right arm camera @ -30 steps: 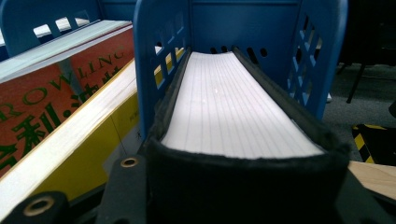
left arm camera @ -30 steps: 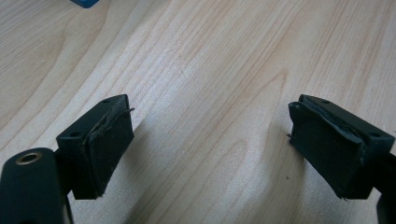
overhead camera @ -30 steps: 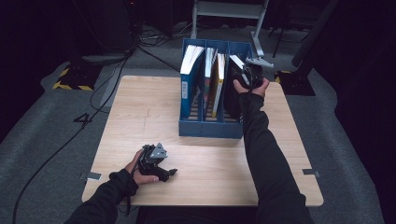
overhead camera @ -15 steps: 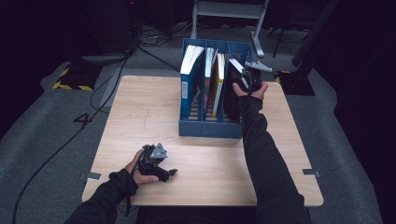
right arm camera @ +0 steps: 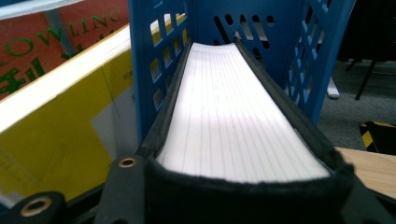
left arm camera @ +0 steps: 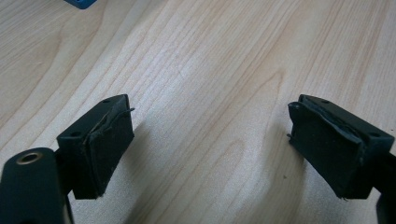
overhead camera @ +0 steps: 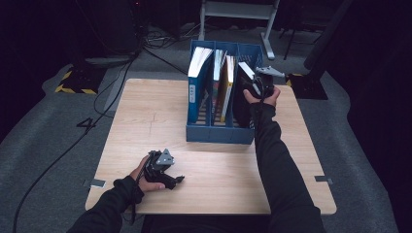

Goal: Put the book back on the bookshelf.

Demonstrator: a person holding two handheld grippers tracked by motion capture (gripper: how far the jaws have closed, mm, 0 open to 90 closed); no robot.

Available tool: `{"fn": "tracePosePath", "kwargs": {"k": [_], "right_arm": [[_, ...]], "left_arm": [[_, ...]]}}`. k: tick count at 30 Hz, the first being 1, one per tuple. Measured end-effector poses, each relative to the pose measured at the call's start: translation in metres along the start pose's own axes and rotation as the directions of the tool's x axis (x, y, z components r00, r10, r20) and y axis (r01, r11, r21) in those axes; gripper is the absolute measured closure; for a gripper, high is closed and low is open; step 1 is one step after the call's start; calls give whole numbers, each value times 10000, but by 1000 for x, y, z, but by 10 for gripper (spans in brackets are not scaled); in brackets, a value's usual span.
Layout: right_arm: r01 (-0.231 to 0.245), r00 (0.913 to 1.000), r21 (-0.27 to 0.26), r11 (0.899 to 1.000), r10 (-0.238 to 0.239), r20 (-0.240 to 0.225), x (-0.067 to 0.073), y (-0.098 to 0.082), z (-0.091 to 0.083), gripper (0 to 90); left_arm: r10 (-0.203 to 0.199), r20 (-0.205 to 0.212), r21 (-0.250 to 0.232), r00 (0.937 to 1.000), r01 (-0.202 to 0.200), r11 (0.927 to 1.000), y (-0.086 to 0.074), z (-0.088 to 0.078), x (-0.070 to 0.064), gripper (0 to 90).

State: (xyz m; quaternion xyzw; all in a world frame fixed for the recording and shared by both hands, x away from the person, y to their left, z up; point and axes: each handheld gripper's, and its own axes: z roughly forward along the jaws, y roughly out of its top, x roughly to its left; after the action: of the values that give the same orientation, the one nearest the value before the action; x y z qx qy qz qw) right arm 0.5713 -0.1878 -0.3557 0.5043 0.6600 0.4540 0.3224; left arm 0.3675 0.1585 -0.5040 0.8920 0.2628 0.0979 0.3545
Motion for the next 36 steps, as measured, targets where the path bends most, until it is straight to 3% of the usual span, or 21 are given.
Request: {"fn": "tracePosePath", "kwargs": {"k": [9, 27, 31, 36], "right_arm": [[316, 9995, 203, 9993, -314, -92, 2, -10, -10, 513], [468, 9987, 412, 9981, -460, -197, 2, -20, -19, 496], [311, 9984, 421, 9986, -290, -492, -2, -23, -23, 474], [583, 9947, 495, 9971, -538, -874, -8, -33, -35, 459]], "left_arm": [[4, -5, -6, 10000, -4, 10000, 0, 0, 0, 133], [-4, -3, -2, 10000, 4, 10000, 0, 0, 0, 132], [-2, -12, -5, 10000, 2, 10000, 0, 0, 0, 133], [-42, -34, -7, 10000, 42, 10000, 0, 0, -1, 133]]}}
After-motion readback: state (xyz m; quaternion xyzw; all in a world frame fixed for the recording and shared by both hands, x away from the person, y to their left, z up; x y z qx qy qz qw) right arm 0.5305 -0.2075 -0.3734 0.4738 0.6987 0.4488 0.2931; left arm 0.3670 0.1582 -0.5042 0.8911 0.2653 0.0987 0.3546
